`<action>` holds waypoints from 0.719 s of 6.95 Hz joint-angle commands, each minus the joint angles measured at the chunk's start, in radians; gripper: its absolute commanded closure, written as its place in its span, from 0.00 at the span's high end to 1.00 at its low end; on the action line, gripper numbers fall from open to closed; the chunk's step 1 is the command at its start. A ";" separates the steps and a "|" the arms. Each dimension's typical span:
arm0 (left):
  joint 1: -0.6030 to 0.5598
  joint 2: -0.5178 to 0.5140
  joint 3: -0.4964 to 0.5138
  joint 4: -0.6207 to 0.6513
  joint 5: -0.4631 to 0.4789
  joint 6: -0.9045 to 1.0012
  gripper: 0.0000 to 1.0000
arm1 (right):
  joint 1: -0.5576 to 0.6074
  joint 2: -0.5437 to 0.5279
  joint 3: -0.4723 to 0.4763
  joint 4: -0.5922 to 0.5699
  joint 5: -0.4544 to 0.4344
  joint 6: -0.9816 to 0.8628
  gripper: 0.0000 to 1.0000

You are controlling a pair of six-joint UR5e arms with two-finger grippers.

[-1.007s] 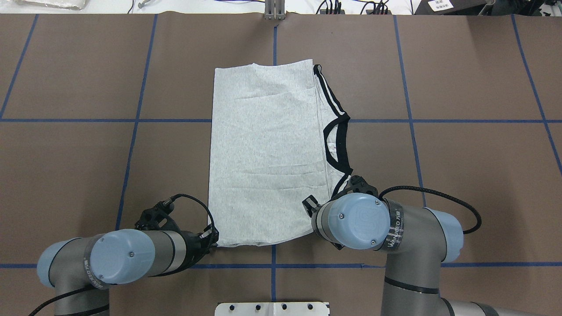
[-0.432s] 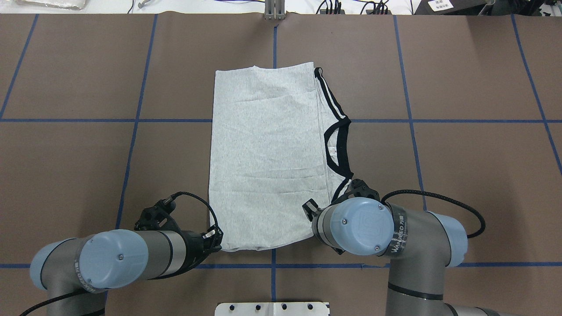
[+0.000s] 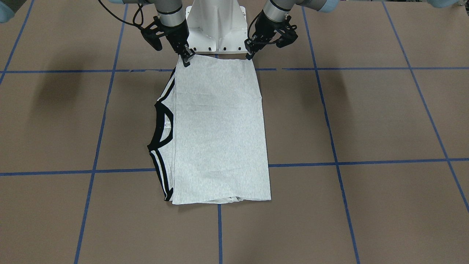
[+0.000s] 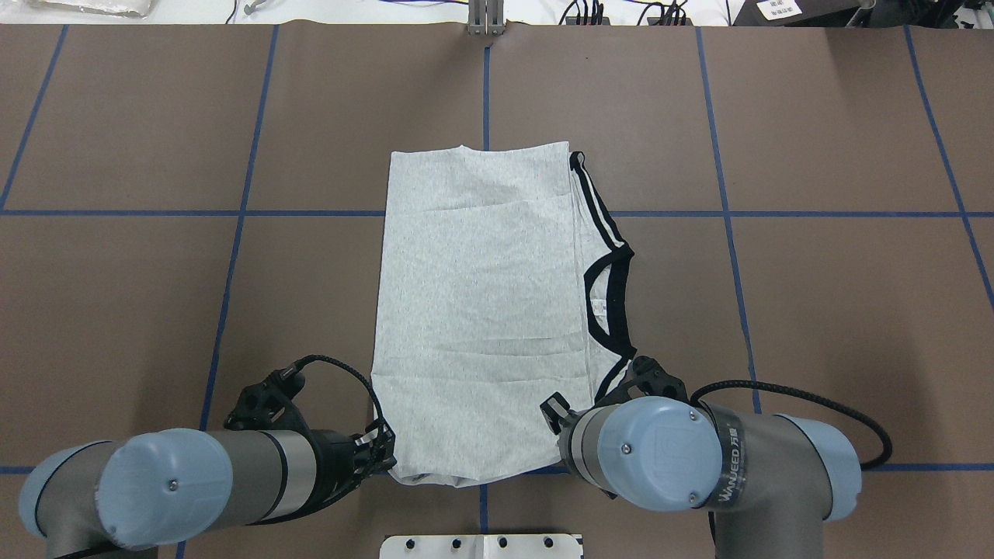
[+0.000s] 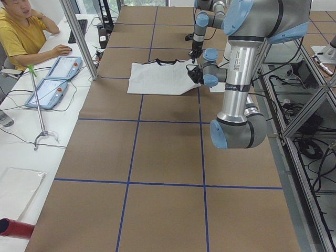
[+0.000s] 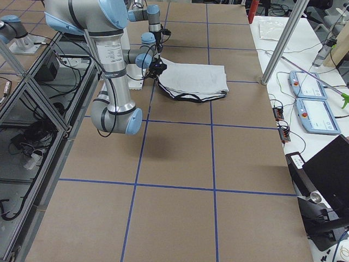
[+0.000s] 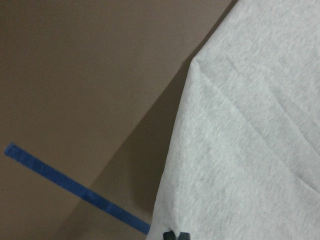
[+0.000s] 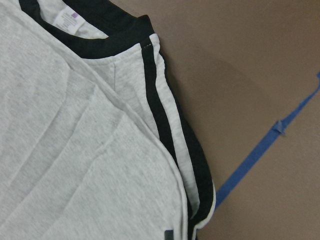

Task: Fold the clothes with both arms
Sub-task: 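Grasp both near corners with the left and right grippers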

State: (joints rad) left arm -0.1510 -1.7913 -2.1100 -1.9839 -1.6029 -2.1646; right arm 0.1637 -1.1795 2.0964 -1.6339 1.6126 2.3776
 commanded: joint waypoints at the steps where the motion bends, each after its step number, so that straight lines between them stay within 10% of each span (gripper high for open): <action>1: 0.007 0.010 -0.101 0.049 -0.011 -0.011 0.00 | -0.021 0.000 0.074 -0.073 -0.006 0.028 0.00; 5: -0.250 -0.178 0.024 0.137 -0.032 0.204 0.00 | 0.273 0.053 0.045 -0.064 0.067 -0.120 0.00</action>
State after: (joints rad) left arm -0.3281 -1.9026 -2.1604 -1.8717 -1.6238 -2.0178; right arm 0.3495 -1.1388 2.1603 -1.7032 1.6403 2.3286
